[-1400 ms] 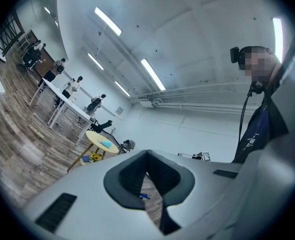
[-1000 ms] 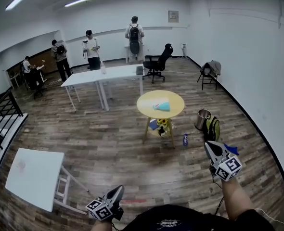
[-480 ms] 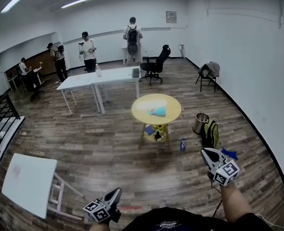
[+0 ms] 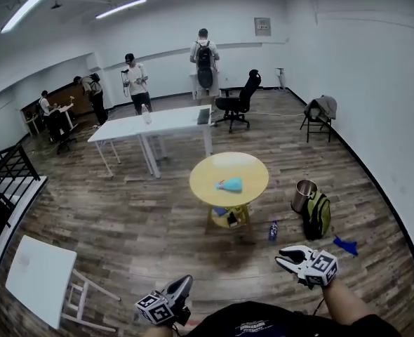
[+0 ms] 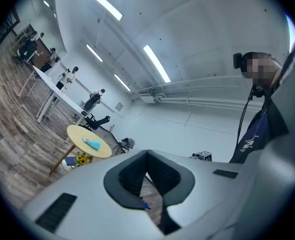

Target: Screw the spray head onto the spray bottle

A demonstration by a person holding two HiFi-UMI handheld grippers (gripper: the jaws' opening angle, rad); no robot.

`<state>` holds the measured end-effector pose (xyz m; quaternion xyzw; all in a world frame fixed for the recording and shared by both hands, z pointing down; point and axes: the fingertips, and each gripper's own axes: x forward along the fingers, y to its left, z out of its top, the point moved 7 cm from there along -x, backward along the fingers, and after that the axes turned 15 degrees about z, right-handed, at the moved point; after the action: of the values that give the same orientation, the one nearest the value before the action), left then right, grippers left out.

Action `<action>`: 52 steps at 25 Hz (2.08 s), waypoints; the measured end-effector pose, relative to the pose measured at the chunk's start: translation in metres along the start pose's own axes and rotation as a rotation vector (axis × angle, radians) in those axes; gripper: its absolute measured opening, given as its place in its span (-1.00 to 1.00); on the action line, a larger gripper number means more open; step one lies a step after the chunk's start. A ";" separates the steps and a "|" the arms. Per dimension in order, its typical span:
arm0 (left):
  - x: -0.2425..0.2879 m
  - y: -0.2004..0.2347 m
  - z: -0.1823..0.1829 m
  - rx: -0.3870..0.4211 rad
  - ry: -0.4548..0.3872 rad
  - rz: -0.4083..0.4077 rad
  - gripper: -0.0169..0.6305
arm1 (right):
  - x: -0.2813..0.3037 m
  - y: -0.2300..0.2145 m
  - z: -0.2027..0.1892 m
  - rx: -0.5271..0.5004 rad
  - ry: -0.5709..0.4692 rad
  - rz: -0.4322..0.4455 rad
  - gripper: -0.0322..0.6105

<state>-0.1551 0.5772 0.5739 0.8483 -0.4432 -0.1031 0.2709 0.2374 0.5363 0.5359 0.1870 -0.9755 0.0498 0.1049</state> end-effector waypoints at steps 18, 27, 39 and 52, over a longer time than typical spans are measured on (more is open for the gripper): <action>0.228 0.217 0.118 -0.003 0.138 -0.121 -0.92 | 0.207 -0.245 -0.022 0.188 0.127 0.032 -0.06; 0.348 0.324 0.181 0.002 0.208 -0.165 -0.92 | 0.302 -0.375 -0.024 0.198 0.296 0.004 0.24; 0.577 0.328 0.183 -0.119 0.131 0.078 -0.92 | 0.322 -0.678 -0.104 0.129 0.460 0.211 0.63; 0.669 0.363 0.209 -0.178 0.194 0.232 -0.92 | 0.419 -0.773 -0.200 0.065 0.625 0.385 0.79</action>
<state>-0.1024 -0.2066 0.6435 0.7700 -0.4990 -0.0278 0.3966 0.1841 -0.3003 0.8691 -0.0212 -0.9115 0.1545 0.3807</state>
